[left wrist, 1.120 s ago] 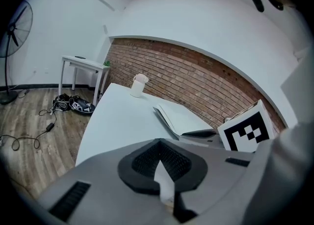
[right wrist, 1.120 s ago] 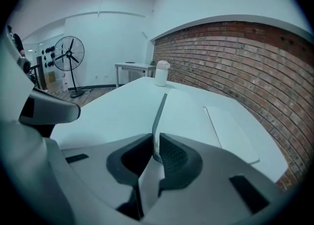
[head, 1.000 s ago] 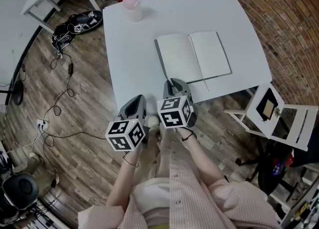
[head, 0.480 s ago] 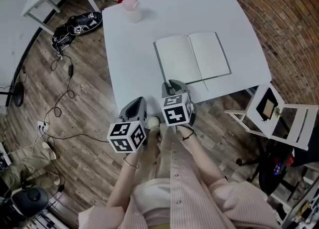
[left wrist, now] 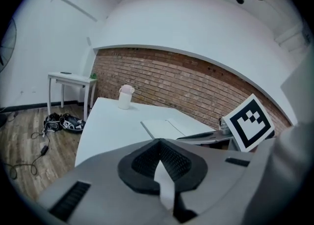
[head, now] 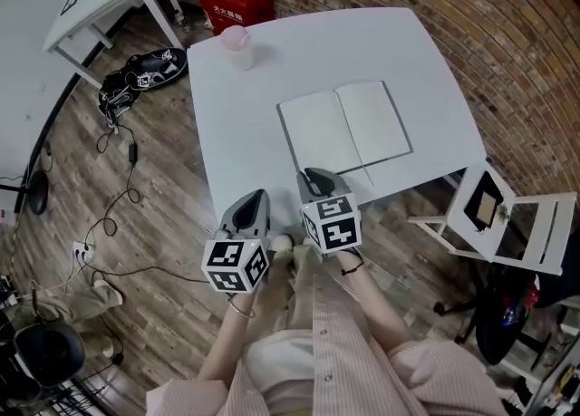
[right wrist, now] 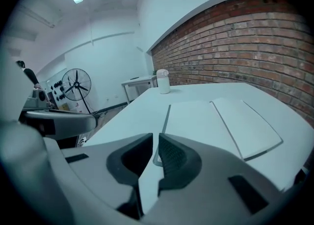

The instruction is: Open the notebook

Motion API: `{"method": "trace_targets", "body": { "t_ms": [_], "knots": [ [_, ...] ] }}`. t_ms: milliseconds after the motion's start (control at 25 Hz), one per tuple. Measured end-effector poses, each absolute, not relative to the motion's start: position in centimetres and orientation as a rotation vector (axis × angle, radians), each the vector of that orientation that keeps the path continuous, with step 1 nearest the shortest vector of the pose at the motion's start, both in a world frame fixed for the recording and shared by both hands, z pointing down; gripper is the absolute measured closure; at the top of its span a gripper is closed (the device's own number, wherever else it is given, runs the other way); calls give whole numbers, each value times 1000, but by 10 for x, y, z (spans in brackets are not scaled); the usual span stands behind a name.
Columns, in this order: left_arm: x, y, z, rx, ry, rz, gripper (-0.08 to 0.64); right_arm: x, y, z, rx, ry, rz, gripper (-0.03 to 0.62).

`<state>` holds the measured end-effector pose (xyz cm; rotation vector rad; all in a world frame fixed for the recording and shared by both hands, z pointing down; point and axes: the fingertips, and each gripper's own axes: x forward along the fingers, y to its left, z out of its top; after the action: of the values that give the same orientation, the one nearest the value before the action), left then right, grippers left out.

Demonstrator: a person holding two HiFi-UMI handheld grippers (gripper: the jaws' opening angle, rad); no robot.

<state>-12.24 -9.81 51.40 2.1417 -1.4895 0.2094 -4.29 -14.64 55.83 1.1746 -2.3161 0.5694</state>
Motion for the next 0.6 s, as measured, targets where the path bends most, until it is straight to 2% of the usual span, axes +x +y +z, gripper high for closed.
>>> {"method": "trace_targets", "body": {
  "t_ms": [160, 600],
  "knots": [
    [-121, -105, 496, 2225, -1495, 170, 568, -36, -148, 541, 1200, -2388, 579, 586],
    [-137, -126, 452, 2297, -1562, 107, 568, -6, -163, 480, 1259, -2542, 620, 588]
  ]
}}
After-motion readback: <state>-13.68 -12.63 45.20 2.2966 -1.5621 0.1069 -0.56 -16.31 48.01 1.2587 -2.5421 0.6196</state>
